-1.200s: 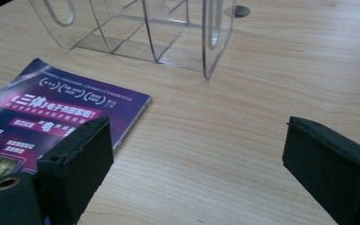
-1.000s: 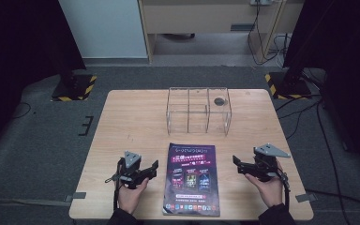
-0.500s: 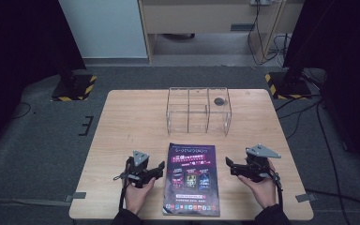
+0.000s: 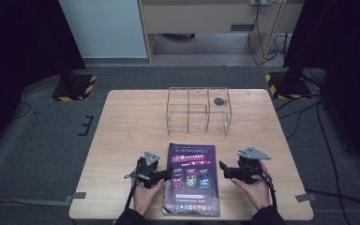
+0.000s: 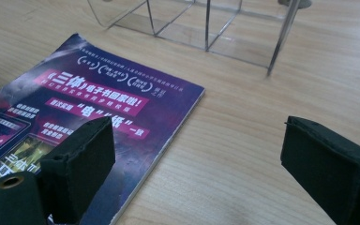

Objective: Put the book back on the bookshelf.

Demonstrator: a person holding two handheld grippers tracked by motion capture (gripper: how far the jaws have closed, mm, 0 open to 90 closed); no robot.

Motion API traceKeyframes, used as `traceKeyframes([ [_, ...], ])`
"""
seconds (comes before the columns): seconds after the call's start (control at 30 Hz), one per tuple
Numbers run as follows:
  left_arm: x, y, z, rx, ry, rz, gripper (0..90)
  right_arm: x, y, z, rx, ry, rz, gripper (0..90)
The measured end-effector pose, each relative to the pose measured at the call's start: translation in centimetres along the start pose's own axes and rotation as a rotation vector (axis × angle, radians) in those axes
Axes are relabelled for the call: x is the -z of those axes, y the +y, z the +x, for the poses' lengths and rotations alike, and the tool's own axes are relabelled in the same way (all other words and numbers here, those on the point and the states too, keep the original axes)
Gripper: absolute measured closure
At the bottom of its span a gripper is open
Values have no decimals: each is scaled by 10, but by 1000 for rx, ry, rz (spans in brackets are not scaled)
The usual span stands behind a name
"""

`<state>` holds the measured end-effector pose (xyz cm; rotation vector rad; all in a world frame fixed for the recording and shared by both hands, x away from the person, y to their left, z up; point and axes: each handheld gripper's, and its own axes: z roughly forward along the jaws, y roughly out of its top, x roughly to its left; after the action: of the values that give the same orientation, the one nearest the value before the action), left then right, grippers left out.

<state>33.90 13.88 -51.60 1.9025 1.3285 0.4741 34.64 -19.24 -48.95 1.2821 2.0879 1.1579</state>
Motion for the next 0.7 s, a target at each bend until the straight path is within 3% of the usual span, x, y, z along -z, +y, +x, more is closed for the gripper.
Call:
traceKeyframes([
  [0.17, -7, -1, -7, -24, -3, 22, 304, -6, -4, 3, -3, 21, 20, 109],
  [0.37, -14, -1, -12, -35, -8, 44, 306, -12, -8, 11, 28, 30, 32, 110],
  [0.7, -20, -2, -11, -3, -34, 45, 315, -23, -15, 22, 19, 86, 64, 128],
])
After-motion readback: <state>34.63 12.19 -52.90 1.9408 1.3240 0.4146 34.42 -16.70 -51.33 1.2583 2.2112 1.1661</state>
